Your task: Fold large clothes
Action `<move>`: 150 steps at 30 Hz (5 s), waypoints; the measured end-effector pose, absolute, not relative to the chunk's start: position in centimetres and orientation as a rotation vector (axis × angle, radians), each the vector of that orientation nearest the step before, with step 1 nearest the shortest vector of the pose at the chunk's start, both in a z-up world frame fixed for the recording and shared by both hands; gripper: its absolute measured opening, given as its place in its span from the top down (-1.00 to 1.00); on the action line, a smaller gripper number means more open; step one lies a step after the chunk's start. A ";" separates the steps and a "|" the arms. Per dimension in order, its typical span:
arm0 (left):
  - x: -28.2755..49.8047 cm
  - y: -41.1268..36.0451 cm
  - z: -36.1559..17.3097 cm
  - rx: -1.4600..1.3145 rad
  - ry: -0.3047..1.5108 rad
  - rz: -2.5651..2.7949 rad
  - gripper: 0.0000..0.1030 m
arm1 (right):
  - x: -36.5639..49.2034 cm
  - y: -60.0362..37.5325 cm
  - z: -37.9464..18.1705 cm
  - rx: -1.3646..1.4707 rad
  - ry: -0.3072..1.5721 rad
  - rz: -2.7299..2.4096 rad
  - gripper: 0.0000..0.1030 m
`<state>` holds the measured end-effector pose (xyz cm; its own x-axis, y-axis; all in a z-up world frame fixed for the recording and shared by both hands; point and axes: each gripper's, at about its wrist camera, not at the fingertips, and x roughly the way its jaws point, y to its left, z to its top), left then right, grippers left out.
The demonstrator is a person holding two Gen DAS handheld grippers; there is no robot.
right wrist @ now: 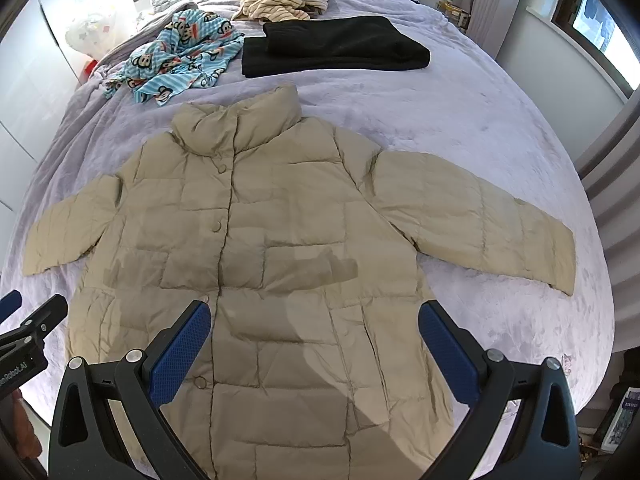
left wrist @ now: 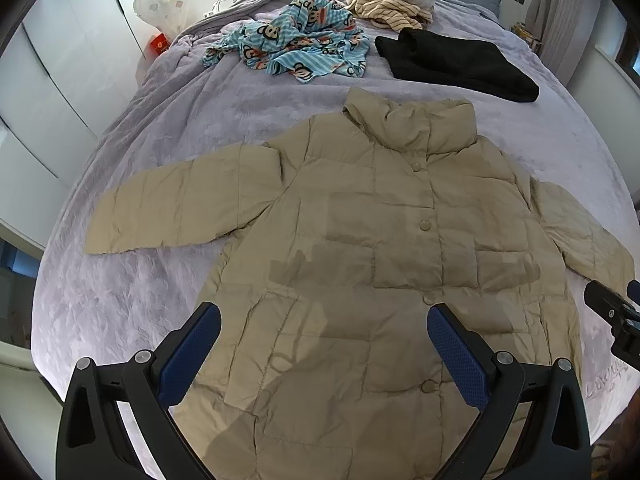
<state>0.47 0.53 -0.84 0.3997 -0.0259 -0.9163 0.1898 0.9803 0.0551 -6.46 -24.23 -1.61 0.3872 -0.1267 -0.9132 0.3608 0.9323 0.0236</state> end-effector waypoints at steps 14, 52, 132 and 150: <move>0.6 0.5 -0.9 0.165 1.151 -0.134 -1.00 | -6.4 -24.2 -1.6 0.236 1.133 -0.314 -1.00; 0.8 0.0 -0.4 0.180 1.145 -0.138 -1.00 | -6.1 -24.4 -2.0 0.238 1.130 -0.318 -1.00; 25.0 36.7 -21.2 -0.671 1.037 0.105 -0.16 | 7.0 -2.1 -13.5 0.413 1.176 0.109 -1.00; 22.0 27.2 -4.5 -0.329 0.798 -0.374 0.77 | 17.0 2.4 -19.0 0.648 1.183 0.234 0.79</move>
<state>22.02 27.24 -4.51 0.6392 -0.4432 -0.6285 0.1990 0.8847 -0.4215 16.99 2.45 -18.99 0.3798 0.4944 -0.7819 0.1591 0.7977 0.5817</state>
